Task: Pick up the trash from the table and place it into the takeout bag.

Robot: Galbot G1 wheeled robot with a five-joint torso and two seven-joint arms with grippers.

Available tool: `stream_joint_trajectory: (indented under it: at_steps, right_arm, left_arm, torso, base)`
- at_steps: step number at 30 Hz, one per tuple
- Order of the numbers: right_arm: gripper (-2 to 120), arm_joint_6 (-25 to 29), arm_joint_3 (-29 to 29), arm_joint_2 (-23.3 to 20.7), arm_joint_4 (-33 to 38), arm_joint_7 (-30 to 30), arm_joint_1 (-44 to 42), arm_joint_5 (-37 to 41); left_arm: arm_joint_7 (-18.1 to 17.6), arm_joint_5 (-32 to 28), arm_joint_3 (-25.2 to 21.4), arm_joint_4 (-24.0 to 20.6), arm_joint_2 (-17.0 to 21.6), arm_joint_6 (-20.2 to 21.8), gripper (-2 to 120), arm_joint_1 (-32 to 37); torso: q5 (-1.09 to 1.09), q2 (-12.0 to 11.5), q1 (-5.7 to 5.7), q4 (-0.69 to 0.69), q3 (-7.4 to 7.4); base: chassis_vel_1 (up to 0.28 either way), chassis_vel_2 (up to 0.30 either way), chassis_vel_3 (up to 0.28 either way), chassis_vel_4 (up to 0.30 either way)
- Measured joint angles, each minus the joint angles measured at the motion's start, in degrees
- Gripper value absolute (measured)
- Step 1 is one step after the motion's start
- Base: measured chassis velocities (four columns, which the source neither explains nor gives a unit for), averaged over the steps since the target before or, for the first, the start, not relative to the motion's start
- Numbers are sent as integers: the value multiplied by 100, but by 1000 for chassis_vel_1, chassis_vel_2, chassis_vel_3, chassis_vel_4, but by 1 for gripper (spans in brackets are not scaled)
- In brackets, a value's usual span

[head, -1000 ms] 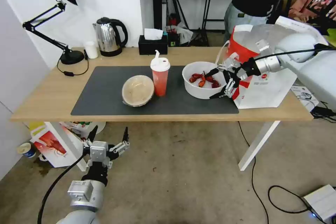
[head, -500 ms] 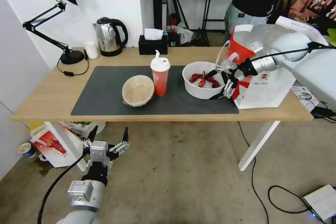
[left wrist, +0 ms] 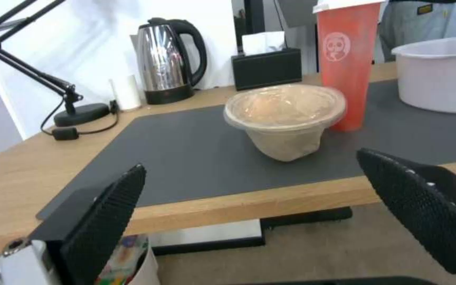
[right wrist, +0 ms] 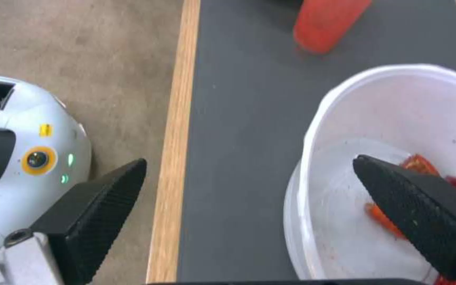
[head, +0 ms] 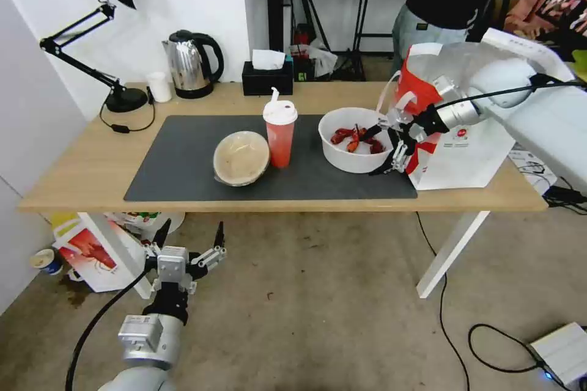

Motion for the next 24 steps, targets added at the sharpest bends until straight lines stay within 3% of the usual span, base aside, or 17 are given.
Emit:
stream_joint_trajectory:
  at_steps: [24]
  right_arm:
    - [100, 97, -3, 355, -609, -73, -77, -350]
  left_arm:
    - [0, 0, 0, 0, 0, 0, 100, 0]
  torso:
    - [0, 0, 0, 0, 0]
  base:
    - [0, 0, 0, 0]
